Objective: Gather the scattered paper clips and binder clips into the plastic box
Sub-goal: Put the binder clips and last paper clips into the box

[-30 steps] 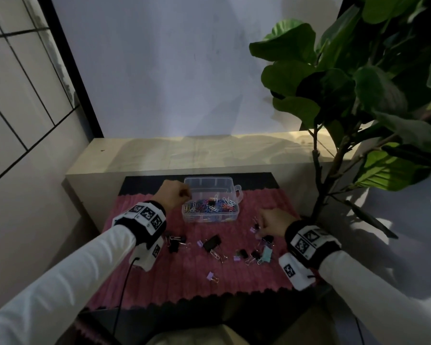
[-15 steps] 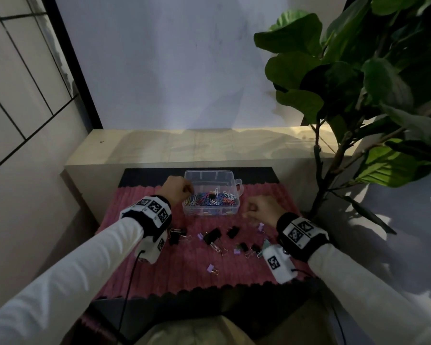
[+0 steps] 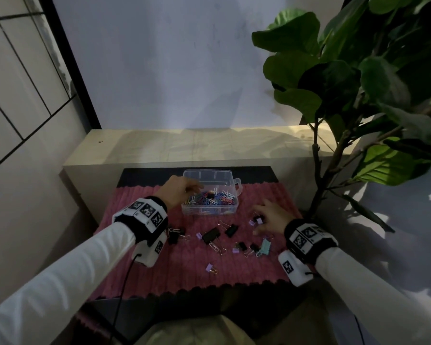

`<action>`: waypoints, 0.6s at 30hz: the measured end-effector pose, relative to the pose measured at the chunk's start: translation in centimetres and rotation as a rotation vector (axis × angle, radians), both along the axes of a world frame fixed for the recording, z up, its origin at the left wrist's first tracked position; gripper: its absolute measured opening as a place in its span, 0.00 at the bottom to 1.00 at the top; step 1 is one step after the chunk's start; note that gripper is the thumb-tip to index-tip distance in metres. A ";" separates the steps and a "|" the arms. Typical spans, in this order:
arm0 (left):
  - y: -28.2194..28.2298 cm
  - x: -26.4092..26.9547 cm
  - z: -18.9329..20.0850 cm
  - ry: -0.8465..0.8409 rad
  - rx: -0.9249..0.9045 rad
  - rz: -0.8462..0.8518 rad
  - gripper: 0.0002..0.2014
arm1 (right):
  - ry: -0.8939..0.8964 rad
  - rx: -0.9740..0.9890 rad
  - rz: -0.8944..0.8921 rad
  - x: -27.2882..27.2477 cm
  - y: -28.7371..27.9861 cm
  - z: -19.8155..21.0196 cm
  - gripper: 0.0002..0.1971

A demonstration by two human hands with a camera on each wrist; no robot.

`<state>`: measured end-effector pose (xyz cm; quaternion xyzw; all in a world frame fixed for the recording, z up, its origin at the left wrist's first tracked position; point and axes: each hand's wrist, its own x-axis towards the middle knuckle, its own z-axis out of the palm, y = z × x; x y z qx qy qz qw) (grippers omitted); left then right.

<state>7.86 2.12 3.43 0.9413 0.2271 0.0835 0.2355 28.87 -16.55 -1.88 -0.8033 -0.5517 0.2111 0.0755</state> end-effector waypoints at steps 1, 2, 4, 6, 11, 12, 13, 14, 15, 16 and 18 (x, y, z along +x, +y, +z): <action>-0.5 -0.3 0.3 -0.015 -0.012 -0.014 0.16 | 0.017 -0.008 0.000 0.0 0.1 -0.1 0.24; -1.2 -0.6 0.6 -0.025 -0.024 -0.028 0.15 | 0.049 0.015 -0.003 0.0 0.1 -0.1 0.20; -2.6 -1.4 0.7 -0.015 -0.046 -0.067 0.14 | 0.129 0.075 -0.059 0.7 0.0 0.1 0.11; -4.2 -2.2 0.1 0.014 -0.077 -0.133 0.13 | 0.298 0.138 -0.199 1.9 -0.3 0.5 0.09; -7.3 -3.1 -3.0 0.093 -0.088 -0.223 0.12 | 0.635 0.206 -0.290 2.0 -0.6 1.5 0.07; -7.8 -2.9 -3.6 0.110 -0.083 -0.231 0.12 | 0.667 0.198 -0.284 1.6 -0.6 1.3 0.08; -8.3 -2.6 -4.1 0.122 -0.080 -0.239 0.12 | 0.631 0.194 -0.275 1.3 -0.5 1.2 0.07; -8.8 -2.3 -4.5 0.126 -0.078 -0.242 0.12 | 0.536 0.208 -0.262 1.1 -0.6 1.0 0.06; -9.2 -2.1 -4.8 0.127 -0.078 -0.241 0.12 | 0.396 0.238 -0.246 1.2 -0.7 0.7 0.07; -9.6 -1.9 -5.2 0.127 -0.076 -0.238 0.12 | 0.257 0.252 -0.213 1.3 -0.9 0.4 0.12; -10.1 -1.7 -5.7 0.143 -0.062 -0.239 0.13 | 0.138 0.210 -0.148 1.2 -1.5 0.0 0.13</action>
